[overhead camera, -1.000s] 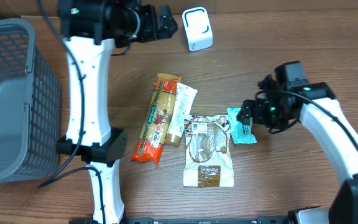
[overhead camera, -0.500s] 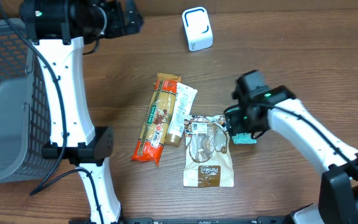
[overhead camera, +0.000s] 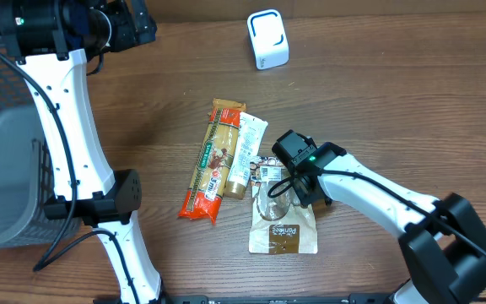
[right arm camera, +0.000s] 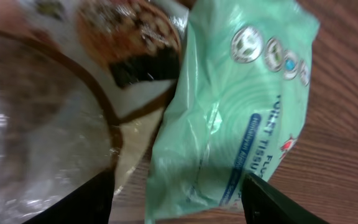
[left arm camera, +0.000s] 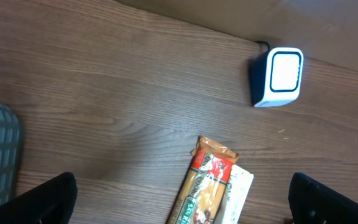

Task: Scan the item barcode
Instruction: 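Grasp the tissue pack with the right gripper and lift it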

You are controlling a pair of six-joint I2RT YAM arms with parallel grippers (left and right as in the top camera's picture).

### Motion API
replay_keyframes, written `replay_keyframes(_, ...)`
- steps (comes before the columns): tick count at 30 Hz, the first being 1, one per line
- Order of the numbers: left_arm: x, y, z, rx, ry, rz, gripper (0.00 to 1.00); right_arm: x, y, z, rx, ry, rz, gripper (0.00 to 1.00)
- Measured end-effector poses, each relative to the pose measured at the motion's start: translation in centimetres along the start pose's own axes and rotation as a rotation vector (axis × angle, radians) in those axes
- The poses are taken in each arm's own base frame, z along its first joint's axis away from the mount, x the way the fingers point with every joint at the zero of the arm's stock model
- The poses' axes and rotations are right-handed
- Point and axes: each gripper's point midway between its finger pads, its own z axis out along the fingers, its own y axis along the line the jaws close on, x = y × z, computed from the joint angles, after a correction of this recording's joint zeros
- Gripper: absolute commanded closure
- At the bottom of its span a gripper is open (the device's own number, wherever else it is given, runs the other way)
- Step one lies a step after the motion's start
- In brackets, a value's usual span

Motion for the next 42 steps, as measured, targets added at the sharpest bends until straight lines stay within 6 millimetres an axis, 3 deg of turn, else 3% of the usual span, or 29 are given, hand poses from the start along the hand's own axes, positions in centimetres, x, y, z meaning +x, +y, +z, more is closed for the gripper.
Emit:
replay_keyframes(3,0.0,0.2,0.0,-0.004,-0.001,-0.002,0.0,0.8,-0.2,1.2,0.036,0.036,-0.014,0.34)
replay_keyframes(10,0.0,0.2,0.0,-0.004,-0.001,-0.002,0.0,0.0,-0.6,1.6,0.067,0.005,-0.018,0.36)
replay_keyframes(19,0.0,0.2,0.0,-0.004,-0.001,-0.002,0.01,0.4,-1.3,3.0,0.121,-0.026,-0.019,0.83)
replay_keyframes(25,0.0,0.2,0.0,-0.004,-0.001,-0.002,0.0,0.6,-1.3,3.1,0.124,-0.023,-0.022,0.96)
replay_keyframes(29,0.0,0.2,0.0,-0.004,-0.001,-0.002,0.01,1.2,-1.6,2.7,0.13,0.014,-0.006,0.96)
replay_keyframes(32,0.0,0.2,0.0,-0.004,-0.001,-0.002,0.0,2.1,-1.8,1.8,0.125,0.071,0.03,0.96)
replay_keyframes(36,0.0,0.2,0.0,-0.004,-0.001,-0.002,0.0,0.7,-1.3,-0.3,0.033,0.061,0.105,0.96)
replay_keyframes(42,0.0,0.2,0.0,-0.004,-0.001,-0.002,0.0,-3.0,-0.8,-7.1,-0.339,-0.127,0.269,0.96)
